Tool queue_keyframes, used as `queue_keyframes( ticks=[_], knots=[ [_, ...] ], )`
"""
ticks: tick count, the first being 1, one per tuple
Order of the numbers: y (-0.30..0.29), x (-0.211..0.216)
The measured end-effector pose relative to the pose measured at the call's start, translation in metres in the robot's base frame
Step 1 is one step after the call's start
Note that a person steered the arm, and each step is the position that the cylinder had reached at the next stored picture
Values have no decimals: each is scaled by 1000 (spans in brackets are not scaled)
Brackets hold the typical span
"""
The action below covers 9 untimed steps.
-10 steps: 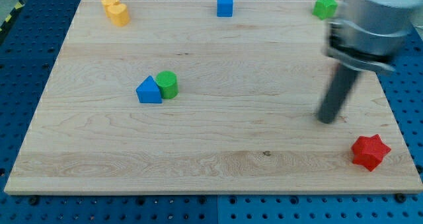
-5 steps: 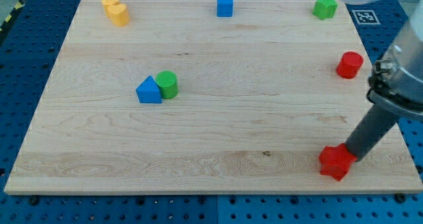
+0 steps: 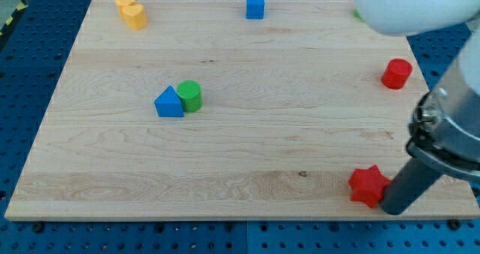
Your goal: Push the red star to the bottom left
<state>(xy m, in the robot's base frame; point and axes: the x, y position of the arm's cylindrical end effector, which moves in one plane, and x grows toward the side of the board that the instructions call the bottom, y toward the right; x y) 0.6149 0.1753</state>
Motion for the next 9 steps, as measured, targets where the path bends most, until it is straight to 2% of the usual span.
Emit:
queue_keyframes(
  ticks=[3, 5, 9],
  knots=[
    [-28, -59],
    [-56, -59],
    [-163, -75]
  ],
)
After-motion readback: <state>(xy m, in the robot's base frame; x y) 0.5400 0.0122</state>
